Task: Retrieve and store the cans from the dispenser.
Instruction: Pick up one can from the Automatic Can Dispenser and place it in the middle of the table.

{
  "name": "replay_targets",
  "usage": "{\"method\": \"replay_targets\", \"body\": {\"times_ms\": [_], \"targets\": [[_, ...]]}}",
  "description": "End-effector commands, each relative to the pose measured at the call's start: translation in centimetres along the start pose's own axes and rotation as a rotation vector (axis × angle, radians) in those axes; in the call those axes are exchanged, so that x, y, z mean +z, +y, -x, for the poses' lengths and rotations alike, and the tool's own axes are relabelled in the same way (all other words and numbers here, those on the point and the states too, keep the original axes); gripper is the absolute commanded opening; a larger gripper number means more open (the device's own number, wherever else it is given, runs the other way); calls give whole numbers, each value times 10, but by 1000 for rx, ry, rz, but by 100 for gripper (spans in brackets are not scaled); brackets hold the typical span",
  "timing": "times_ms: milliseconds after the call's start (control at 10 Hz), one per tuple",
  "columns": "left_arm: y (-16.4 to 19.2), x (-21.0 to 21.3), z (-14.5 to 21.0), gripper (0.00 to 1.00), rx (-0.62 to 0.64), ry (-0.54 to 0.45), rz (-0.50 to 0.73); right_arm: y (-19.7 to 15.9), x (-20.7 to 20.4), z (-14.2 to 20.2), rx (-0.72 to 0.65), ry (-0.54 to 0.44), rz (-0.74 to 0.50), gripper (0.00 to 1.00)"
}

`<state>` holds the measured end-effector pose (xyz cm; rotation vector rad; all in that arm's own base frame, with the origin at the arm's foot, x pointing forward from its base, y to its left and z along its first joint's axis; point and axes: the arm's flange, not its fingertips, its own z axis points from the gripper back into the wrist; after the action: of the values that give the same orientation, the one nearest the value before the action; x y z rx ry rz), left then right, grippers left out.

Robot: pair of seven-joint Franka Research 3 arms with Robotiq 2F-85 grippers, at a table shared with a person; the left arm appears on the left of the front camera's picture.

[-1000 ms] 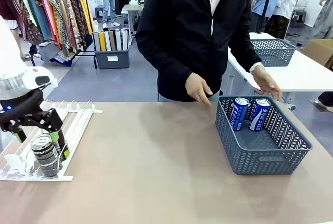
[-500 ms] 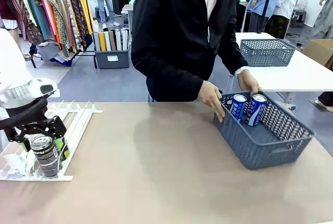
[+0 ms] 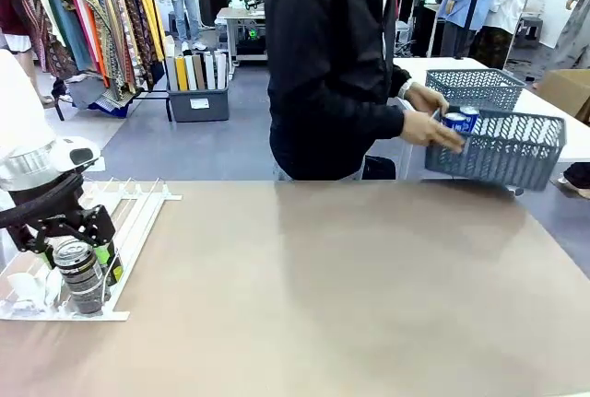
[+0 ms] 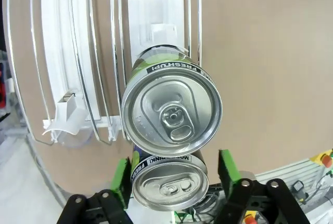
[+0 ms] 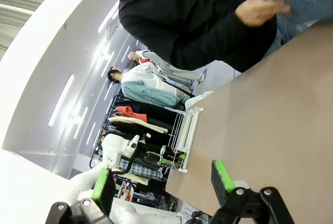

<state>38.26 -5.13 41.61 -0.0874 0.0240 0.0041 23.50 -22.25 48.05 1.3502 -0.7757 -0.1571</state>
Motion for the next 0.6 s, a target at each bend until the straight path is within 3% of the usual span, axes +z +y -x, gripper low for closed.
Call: {"method": "replay_targets", "body": {"times_ms": [0,500], "targets": [[0,2,-1,0,17,9,-14,3,-2,-3,10,-20,-22,100],[3,8,2,0,35,-12,-37,3,-2,-3,10,-20,-22,100]]}}
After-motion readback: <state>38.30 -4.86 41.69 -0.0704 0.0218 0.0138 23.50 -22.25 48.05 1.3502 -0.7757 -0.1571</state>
